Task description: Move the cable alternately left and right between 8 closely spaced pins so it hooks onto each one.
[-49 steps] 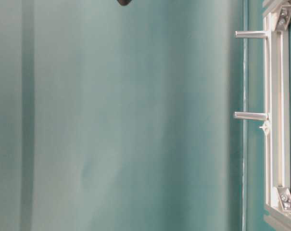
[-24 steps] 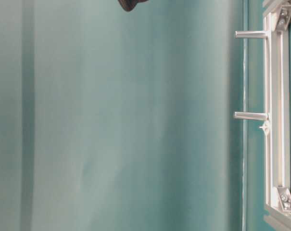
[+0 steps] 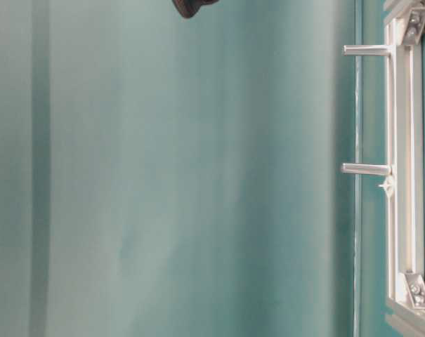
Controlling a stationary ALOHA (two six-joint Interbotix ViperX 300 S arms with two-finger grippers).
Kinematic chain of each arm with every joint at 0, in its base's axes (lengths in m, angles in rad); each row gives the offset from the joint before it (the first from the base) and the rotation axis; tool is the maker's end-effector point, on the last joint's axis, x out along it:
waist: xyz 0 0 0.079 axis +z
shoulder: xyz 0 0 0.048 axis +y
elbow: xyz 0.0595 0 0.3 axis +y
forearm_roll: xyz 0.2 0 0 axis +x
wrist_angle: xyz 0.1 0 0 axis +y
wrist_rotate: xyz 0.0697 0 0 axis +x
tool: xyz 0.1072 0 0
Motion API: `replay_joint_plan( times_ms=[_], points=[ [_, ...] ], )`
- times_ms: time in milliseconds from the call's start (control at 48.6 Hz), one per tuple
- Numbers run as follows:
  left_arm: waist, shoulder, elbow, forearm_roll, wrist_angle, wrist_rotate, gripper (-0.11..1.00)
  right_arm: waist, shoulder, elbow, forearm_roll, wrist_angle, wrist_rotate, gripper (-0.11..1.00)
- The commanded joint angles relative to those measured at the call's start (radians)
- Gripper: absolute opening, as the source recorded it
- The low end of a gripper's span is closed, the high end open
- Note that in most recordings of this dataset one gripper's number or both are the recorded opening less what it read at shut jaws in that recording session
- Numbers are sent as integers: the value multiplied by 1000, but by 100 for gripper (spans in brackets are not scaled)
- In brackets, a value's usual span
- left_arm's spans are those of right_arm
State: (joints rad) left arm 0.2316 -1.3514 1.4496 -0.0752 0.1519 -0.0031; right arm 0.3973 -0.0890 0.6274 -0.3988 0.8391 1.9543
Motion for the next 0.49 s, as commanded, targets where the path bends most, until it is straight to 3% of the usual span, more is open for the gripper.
replay_joint_plan(
  times_ms=[0,473],
  points=[
    [-2,11,-12,5,-5,-3,64,-20,-9,-18,-5,-3,-2,15],
    [-2,11,-12,5,-5,-3,64,-146,-9,-17,-71,-28,-20,15]
  ],
)
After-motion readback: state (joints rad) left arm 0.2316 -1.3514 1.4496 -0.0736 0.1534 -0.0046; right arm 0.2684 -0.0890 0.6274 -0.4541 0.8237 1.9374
